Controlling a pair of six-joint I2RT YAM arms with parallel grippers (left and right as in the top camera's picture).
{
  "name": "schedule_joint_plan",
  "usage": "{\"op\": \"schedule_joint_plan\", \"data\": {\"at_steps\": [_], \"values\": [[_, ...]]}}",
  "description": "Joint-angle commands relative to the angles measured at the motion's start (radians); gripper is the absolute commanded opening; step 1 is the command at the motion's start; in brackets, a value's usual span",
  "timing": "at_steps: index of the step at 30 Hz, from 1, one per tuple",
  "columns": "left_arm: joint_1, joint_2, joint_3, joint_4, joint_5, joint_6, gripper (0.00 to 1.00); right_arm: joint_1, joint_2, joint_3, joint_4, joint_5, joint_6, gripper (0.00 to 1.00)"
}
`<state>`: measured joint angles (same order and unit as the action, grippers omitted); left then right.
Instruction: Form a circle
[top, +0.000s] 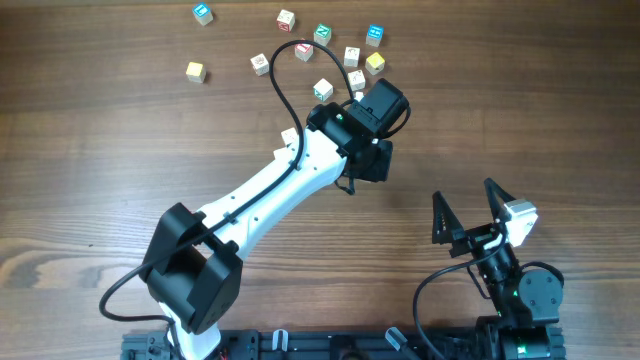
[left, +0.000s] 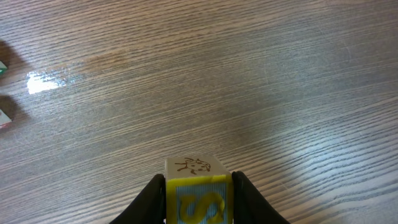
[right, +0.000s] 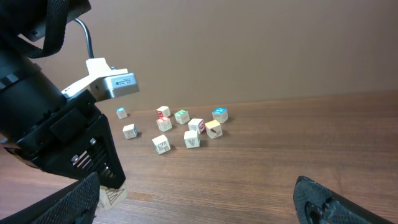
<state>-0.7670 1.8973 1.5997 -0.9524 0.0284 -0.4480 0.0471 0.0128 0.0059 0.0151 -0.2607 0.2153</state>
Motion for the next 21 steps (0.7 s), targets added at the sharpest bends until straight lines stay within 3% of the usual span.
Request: {"op": "schedule_joint_plan", "data": {"at_steps": [1, 21], "values": [[-0.004, -0.001, -0.01, -0.005, 0.005, -0.009, 0.26, 0.005, -0.008, -0.001, 0.005, 0.009, -0.005, 1.0], [-0.022, -0.001, -0.011, -0.032, 0.005, -0.009, 0.26, 0.005, -0.008, -0.001, 0.005, 0.009, -0.005, 1.0]]}}
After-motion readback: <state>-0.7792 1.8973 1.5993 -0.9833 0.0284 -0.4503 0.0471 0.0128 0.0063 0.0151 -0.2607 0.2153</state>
